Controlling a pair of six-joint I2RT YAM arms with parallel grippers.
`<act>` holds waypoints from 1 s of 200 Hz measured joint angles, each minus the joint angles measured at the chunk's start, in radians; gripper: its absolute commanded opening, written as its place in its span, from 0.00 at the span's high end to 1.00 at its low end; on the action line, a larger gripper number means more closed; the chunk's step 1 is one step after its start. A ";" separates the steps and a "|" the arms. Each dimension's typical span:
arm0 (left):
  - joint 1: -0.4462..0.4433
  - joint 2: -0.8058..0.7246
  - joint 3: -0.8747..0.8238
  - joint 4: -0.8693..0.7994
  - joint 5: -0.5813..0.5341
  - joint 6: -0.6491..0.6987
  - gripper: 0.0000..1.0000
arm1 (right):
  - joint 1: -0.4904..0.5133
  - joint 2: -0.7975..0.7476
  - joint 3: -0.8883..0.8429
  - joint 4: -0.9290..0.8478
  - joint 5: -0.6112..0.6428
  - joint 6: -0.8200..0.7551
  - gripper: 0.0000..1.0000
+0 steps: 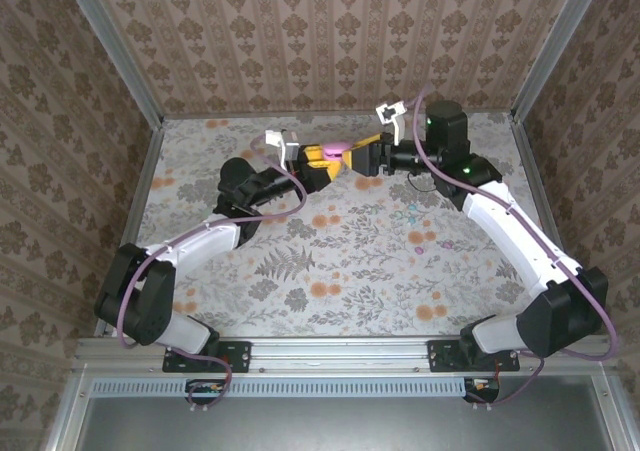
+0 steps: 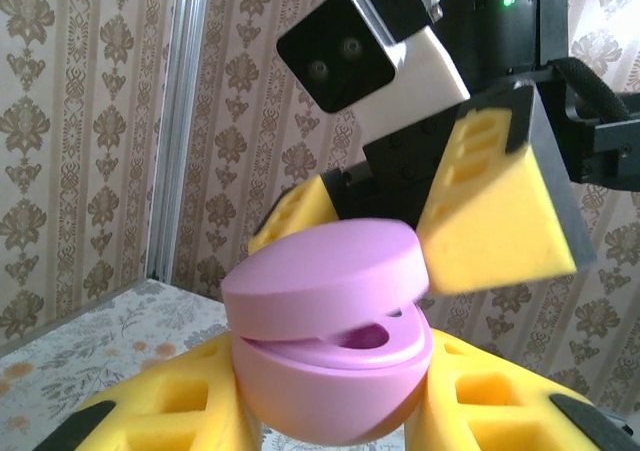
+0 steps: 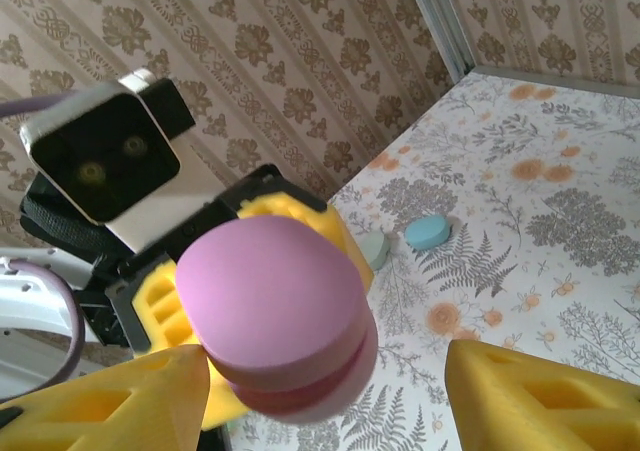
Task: Insert the wireless bluetooth earbuds into the charging case
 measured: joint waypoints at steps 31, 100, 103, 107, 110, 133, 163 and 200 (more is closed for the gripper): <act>-0.002 0.000 0.000 0.000 0.026 0.012 0.69 | 0.000 0.023 0.043 0.000 0.034 0.026 0.35; -0.004 -0.002 0.000 -0.003 0.015 0.089 0.69 | -0.003 0.047 0.126 -0.063 0.066 0.126 0.32; -0.004 -0.003 -0.001 -0.003 0.010 0.092 0.69 | -0.006 0.042 0.126 -0.063 0.063 0.131 0.32; -0.003 -0.005 -0.002 -0.003 0.006 0.095 0.69 | -0.009 0.036 0.125 -0.065 0.061 0.138 0.33; -0.002 -0.006 -0.004 -0.003 0.002 0.098 0.69 | -0.012 0.030 0.124 -0.065 0.060 0.143 0.33; 0.006 -0.023 -0.022 -0.006 -0.023 0.116 0.69 | -0.060 -0.060 0.097 -0.086 0.088 0.163 0.39; 0.022 -0.053 -0.039 -0.017 -0.043 0.135 0.69 | -0.227 -0.210 0.005 -0.192 0.228 0.192 0.49; 0.024 -0.087 -0.055 -0.032 -0.051 0.143 0.69 | -0.468 -0.160 -0.238 -0.350 0.341 0.255 0.55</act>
